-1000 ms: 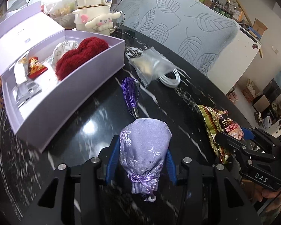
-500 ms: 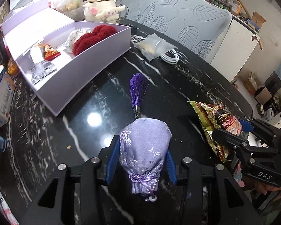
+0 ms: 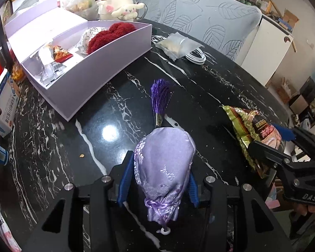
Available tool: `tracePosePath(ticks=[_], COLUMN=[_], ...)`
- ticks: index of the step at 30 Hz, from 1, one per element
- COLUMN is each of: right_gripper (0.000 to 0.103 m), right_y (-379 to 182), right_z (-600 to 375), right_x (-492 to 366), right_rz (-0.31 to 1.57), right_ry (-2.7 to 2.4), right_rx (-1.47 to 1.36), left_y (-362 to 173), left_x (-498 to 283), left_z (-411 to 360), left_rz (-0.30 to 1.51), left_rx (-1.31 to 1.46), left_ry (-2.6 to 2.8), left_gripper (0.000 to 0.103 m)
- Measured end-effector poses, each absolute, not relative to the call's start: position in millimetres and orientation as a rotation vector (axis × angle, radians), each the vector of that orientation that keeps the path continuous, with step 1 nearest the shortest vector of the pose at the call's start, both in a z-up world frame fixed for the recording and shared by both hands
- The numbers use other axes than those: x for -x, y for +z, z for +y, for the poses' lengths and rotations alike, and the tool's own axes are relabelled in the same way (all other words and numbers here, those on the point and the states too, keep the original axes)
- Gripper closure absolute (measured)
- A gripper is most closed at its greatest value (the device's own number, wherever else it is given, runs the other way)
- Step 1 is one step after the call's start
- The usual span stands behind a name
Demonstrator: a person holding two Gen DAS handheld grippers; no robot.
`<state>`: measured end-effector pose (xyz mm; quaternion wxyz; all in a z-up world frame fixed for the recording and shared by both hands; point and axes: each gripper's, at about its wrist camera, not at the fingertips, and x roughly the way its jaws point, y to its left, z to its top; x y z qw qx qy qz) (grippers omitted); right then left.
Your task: Organize soft objects
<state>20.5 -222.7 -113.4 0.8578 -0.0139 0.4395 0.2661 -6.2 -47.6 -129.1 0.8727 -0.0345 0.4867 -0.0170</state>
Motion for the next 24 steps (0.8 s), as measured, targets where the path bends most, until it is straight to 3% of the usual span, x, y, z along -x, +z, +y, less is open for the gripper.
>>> tracePosePath(ticks=[3,9,10,12,15,24], right_gripper=[0.023,0.023,0.024,0.040,0.045,0.057], right_y=[-112.7,-119.8,-120.0,-121.0,-120.5,-113.4], right_z=[-219.8,-208.0,-207.1,-206.0,-208.1,-207.9], right_x=[-20.1,-17.1,-16.0,-14.8,-14.8,-9.3], right_rz=[0.918,0.909,0.904,0.893,0.882,0.855], right_ry=[0.561,0.543,0.539,0.531,0.524,0.595], right_rx=[0.039,0.094,0.104,0.113,0.100,0.088], left_y=[-130.4,-131.1,-131.0,-130.5,-128.9,-118.9], left_x=[5.3,6.8,7.8,10.2,12.4,20.5], left_z=[-52.7,-55.5,-53.7,-50.4,-48.3,-43.8], left_rz=[1.015,1.000,0.992,0.987,0.984,0.951], left_rx=[0.043,0.034,0.050,0.072,0.075,0.103], left_ry=[-0.029,-0.032,-0.034,-0.034,-0.020,-0.032], left_gripper=[0.054,0.050,0.050,0.050,0.061,0.065])
